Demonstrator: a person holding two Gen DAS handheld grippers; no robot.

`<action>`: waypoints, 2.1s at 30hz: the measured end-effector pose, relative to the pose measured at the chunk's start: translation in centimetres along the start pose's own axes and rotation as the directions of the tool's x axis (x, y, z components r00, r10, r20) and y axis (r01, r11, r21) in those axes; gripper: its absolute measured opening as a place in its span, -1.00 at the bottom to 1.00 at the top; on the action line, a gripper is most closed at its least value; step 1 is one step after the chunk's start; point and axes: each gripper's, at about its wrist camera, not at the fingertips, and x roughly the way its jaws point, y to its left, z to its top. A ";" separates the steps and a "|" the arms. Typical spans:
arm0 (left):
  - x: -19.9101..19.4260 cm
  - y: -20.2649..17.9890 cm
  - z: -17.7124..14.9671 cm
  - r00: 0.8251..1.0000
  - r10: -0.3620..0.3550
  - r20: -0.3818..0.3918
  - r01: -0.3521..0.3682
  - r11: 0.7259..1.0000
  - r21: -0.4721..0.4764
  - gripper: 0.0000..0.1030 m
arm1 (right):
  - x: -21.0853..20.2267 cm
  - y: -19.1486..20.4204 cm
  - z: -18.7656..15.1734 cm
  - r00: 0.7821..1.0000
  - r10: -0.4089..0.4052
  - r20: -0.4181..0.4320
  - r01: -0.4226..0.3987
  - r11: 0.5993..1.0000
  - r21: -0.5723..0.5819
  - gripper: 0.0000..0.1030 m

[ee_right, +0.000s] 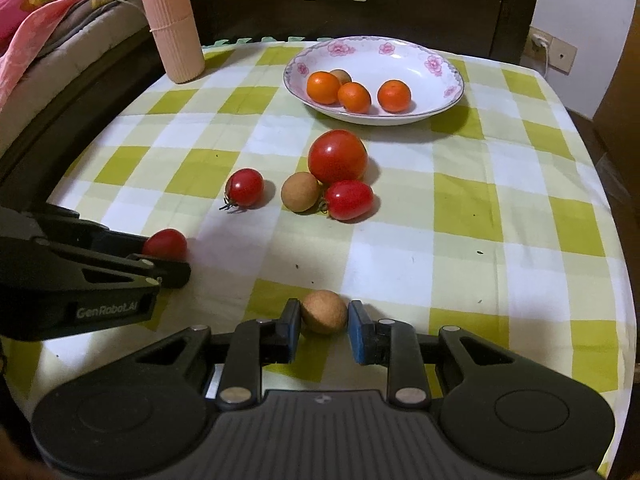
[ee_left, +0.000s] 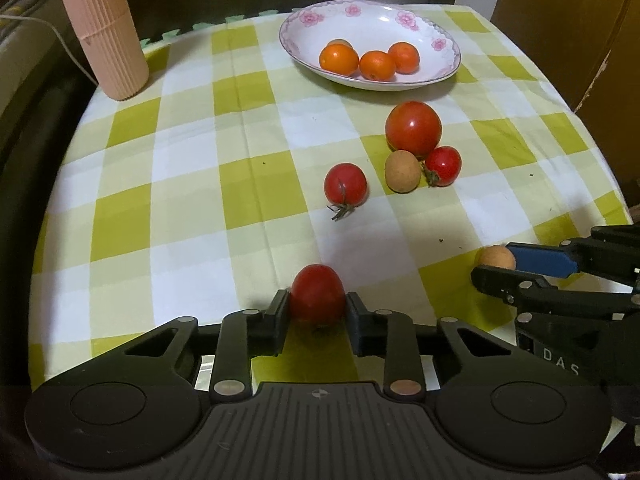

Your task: Organize fruits

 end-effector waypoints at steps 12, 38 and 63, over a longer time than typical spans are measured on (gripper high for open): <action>-0.6 0.2 0.5 0.999 -0.041 0.022 0.041 0.999 -0.020 -0.29 | -0.3 0.3 1.2 0.999 0.019 0.027 -0.019 1.000 0.017 -0.52; 0.0 -0.4 0.2 1.000 -0.021 0.021 0.021 0.999 0.029 -0.28 | 0.6 0.6 1.0 1.000 0.006 0.004 -0.006 1.000 0.002 -0.51; 0.9 -0.5 1.2 0.998 -0.041 0.051 0.040 0.999 0.022 0.19 | 0.8 0.0 0.5 1.000 0.007 -0.007 -0.007 1.000 0.002 -0.51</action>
